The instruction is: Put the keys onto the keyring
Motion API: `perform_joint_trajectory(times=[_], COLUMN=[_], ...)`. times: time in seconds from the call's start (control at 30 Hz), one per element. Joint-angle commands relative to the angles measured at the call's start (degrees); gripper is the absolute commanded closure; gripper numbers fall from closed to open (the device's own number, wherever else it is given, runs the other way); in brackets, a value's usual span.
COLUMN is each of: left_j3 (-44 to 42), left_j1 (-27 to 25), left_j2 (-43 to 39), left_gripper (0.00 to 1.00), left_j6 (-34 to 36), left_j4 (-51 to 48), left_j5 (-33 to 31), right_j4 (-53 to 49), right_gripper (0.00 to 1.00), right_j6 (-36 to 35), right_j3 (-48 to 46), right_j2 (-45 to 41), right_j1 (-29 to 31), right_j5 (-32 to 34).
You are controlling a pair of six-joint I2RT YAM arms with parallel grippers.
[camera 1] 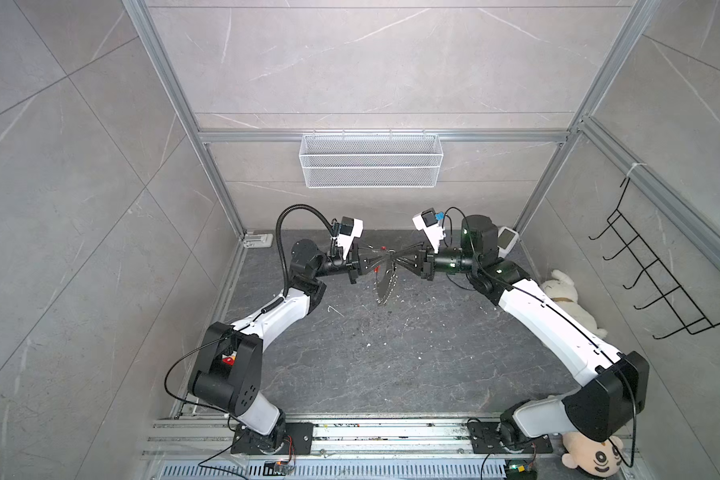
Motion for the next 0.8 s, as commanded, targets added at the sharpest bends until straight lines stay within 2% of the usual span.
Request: perform_joint_trajectory(times=[0.0, 0.07, 0.13, 0.3, 0.37, 0.4, 0.47, 0.53, 0.6, 0.7, 0.77], left_j3=[1.8, 1.8, 1.5, 1.6, 1.8, 1.8, 2.1, 4.6, 10.5, 17.0, 19.5], left_j1=[0.1, 0.1, 0.1, 0.1, 0.2, 0.5, 1.7, 2.8, 2.7, 2.8, 2.8], left_j2=[-0.8, -0.7, -0.7, -0.9, -1.6, -2.5, -5.3, -9.3, -11.1, -9.7, -8.4], left_gripper=[1.00, 1.00, 1.00, 1.00, 0.78, 0.70, 0.63, 0.62, 0.62, 0.65, 0.66], left_j6=[-1.0, -1.2, -1.2, 0.6, 3.7, 6.6, 15.6, 34.0, 54.1, 63.2, 64.5], left_j4=[6.0, 6.0, 6.0, 3.0, -1.3, -5.4, -16.7, -38.3, -62.9, -77.4, -80.8], left_j5=[-1.1, -0.9, -0.8, -0.2, 0.5, 0.8, 1.6, 0.9, -3.3, -6.4, -6.4], right_j4=[1.4, 1.7, 2.3, 0.9, -1.8, -4.5, -10.5, -18.1, -22.4, -22.7, -22.4], right_gripper=[0.85, 0.90, 0.99, 1.00, 1.00, 1.00, 1.00, 1.00, 1.00, 1.00, 1.00], right_j6=[1.0, 1.3, 1.7, 0.8, -1.1, -2.9, -7.3, -12.7, -16.1, -18.1, -18.8], right_j3=[-0.6, -0.3, 0.1, 1.6, 2.8, 3.7, 5.8, 8.6, 9.9, 9.6, 9.8], right_j2=[-0.7, -0.6, -0.4, 0.1, 0.3, 0.4, 0.9, 1.8, 2.6, 3.2, 3.9], right_j1=[0.1, 0.1, 0.1, 0.1, 0.0, 0.1, 0.2, 0.8, 1.6, 2.9, 3.7], right_j5=[-1.1, -1.2, -1.5, -1.5, -0.5, 0.5, 3.2, 6.9, 10.0, 12.1, 12.8])
